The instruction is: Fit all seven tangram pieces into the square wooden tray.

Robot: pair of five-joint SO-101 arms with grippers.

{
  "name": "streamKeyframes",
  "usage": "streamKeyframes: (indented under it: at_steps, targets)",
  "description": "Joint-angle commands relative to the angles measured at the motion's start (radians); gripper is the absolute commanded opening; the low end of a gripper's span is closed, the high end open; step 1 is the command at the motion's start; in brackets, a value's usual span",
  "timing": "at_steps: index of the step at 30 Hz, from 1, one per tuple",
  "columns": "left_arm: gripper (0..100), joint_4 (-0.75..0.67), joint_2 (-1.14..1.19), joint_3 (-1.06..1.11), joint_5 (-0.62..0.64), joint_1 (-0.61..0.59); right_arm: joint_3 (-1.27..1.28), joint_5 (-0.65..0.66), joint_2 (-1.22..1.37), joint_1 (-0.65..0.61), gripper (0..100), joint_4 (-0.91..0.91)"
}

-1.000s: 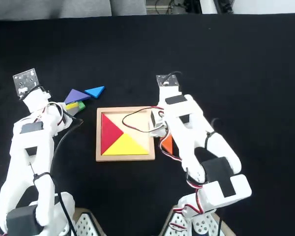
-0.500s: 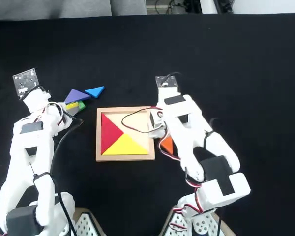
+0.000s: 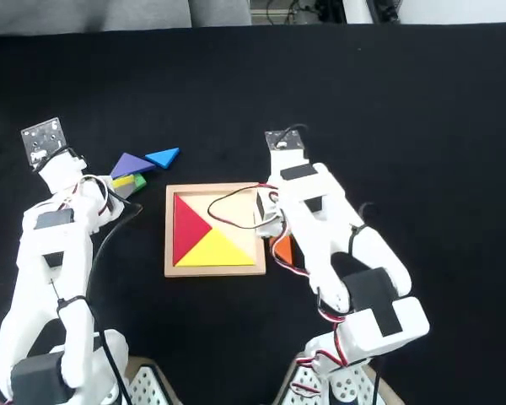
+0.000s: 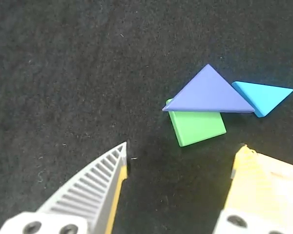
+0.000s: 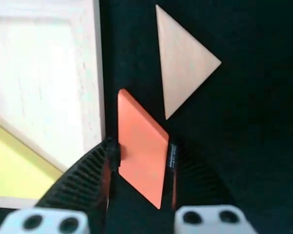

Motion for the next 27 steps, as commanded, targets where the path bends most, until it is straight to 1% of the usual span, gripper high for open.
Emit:
streamKeyframes:
  at_steps: [1, 4, 11, 16, 19, 22, 25, 27]
  targets:
    - [34, 0.0, -0.026, -0.019, 0.006, -0.005, -0.048, 0.003, -0.061, -0.015, 7.4, 0.028]
    - [34, 0.0, -0.026, -0.019, 0.006, -0.005, -0.021, 0.003, -0.139, -0.015, 7.4, 0.041]
    - [34, 0.0, -0.025, -0.019, 0.006, -0.005, 0.093, 0.003, -0.312, -0.015, 7.4, -0.018]
    - [34, 0.0, -0.023, -0.019, 0.006, -0.005, 0.11, 0.002, -0.348, -0.028, 7.7, -0.04]
    - [34, 0.0, -0.023, -0.019, 0.006, -0.005, 0.093, 0.0, -0.34, -0.063, 7.7, -0.04]
    - [34, 0.0, -0.021, -0.019, 0.006, -0.005, 0.064, -0.005, -0.317, -0.13, 7.7, -0.041]
    - [34, 0.0, -0.021, -0.019, 0.006, -0.005, 0.012, -0.006, -0.272, -0.195, 7.8, -0.041]
    - [34, 0.0, -0.021, -0.019, 0.006, -0.005, -0.028, -0.014, -0.229, -0.213, 7.8, -0.041]
